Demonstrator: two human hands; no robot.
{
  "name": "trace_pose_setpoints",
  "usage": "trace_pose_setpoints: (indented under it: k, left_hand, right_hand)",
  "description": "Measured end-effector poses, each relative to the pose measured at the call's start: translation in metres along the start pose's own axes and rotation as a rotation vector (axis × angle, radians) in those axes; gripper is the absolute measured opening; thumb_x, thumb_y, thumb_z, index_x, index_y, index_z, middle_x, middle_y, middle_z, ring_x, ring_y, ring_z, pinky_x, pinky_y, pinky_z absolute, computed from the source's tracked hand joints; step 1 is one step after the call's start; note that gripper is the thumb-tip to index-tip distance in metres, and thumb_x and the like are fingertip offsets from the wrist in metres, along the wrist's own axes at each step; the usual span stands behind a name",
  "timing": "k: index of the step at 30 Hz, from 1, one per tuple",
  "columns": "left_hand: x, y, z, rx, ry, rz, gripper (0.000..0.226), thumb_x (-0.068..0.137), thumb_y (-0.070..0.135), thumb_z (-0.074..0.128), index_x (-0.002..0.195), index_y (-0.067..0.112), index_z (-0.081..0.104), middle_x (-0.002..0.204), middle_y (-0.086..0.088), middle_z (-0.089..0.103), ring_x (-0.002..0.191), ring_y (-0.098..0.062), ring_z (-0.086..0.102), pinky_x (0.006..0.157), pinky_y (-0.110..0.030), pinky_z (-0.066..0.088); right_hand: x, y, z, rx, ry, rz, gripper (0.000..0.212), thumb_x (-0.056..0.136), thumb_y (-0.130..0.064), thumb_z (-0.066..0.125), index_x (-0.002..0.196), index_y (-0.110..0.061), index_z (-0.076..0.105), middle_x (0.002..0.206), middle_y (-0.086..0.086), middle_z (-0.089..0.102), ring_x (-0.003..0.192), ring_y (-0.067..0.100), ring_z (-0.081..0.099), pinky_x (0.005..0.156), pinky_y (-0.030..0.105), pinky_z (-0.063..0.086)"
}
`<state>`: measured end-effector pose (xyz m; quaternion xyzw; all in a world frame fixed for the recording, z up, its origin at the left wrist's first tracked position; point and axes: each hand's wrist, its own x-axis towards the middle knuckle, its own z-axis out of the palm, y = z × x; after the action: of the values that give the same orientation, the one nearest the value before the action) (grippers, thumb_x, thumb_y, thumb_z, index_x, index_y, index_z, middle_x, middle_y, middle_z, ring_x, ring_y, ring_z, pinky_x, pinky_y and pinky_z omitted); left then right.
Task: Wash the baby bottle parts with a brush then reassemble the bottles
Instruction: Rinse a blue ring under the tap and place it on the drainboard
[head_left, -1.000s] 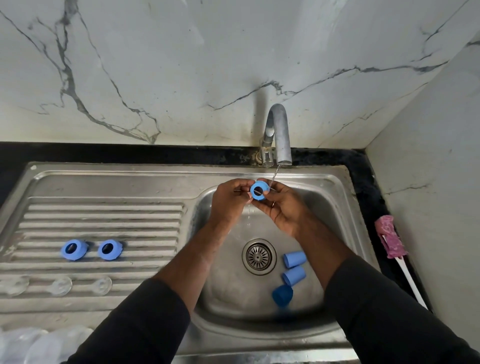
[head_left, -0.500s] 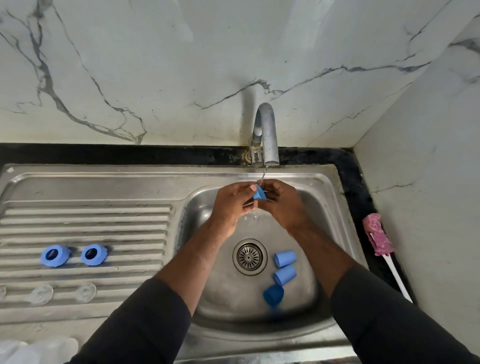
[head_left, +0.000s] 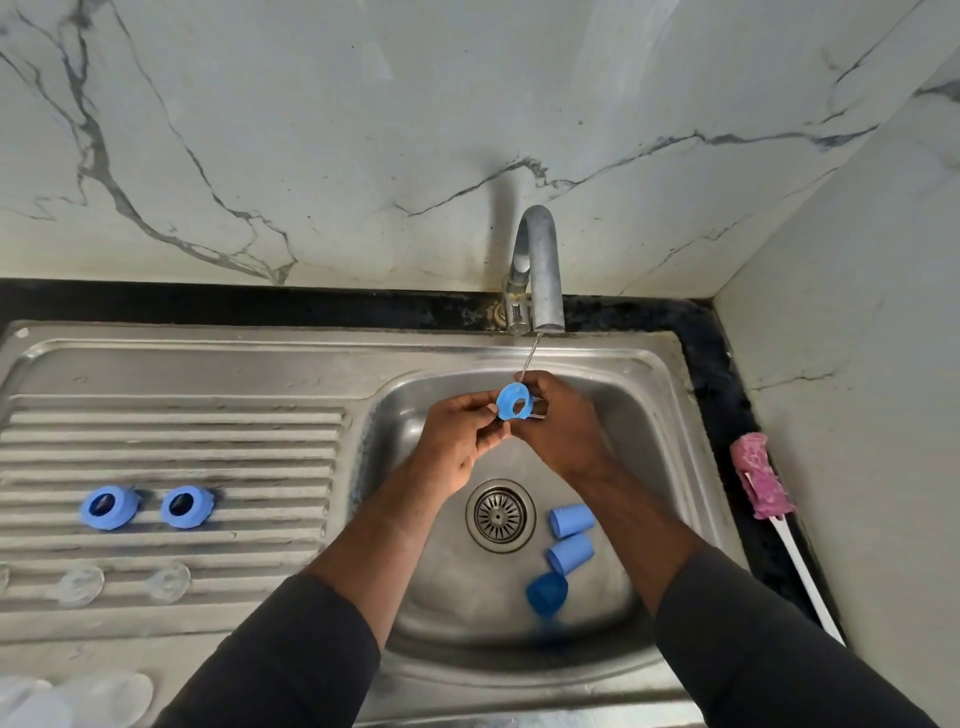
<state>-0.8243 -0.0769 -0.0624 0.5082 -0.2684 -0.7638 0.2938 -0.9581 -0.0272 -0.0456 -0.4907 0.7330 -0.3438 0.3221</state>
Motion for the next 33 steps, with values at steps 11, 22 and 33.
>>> trace_pose_setpoints:
  k: [11,22,33]
  left_hand:
    - [0.009,0.013,0.006,0.080,-0.077,0.272,0.021,0.088,-0.010,0.066,0.097,0.008,0.073,0.095,-0.011,0.077,0.090,-0.024,0.075,0.080,-0.034,0.062]
    - [0.022,0.018,-0.023,0.184,0.058,0.218,0.021,0.093,0.011,0.070,0.107,-0.004,0.071,0.098,-0.024,0.074,0.082,-0.030,0.071,0.080,-0.036,0.062]
    - [0.021,-0.004,-0.012,0.151,-0.018,0.044,0.014,0.095,0.002,0.064,0.108,-0.001,0.070,0.096,-0.018,0.075,0.083,-0.025,0.075,0.073,-0.029,0.062]
  right_hand:
    - [0.010,0.001,-0.007,-0.025,0.073,-0.071,0.035,0.084,-0.010,0.077,0.111,-0.023,0.059,0.098,-0.010,0.069,0.088,0.001,0.063,0.073,0.011,0.047]
    - [0.019,0.003,0.022,0.540,-0.226,0.269,0.026,0.090,-0.002,0.071,0.116,-0.008,0.069,0.110,0.016,0.074,0.105,0.028,0.072,0.098,0.040,0.056]
    - [0.003,0.016,0.006,0.057,-0.031,0.146,0.040,0.075,-0.015,0.085,0.112,-0.020,0.071,0.102,-0.004,0.075,0.094,0.012,0.071,0.090,0.033,0.057]
